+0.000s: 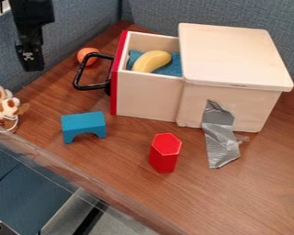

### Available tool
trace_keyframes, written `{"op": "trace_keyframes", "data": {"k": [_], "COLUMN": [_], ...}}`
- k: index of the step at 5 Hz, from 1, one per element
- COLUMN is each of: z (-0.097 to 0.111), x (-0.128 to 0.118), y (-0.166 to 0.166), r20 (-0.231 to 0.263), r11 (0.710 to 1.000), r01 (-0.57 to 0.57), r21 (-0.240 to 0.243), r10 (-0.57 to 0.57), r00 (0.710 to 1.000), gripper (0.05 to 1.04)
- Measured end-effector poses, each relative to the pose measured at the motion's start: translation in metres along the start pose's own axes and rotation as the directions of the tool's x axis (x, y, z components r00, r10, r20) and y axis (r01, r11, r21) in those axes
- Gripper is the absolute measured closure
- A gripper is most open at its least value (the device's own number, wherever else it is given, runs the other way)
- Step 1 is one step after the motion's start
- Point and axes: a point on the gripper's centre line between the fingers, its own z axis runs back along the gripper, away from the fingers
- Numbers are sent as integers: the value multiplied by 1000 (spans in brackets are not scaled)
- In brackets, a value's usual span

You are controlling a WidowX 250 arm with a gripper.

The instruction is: Close the drawer

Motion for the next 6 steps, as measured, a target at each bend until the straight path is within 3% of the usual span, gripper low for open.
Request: {"op": "trace_keyframes", "data": {"k": [1,3,4,6], "z": [-9,-38,-60,-85], "x": [-1,11,17,19], "y": [-3,0,-2,3], "r20": [-8,-6,-26,-49], "r11": [1000,999,997,995], "r01": [-1,22,41,45], "r21": [-31,-31,-65,-85], "r10": [1,-22,-43,-49], "r00": [1000,1000,999,998], "gripper": [84,84,84,84]}}
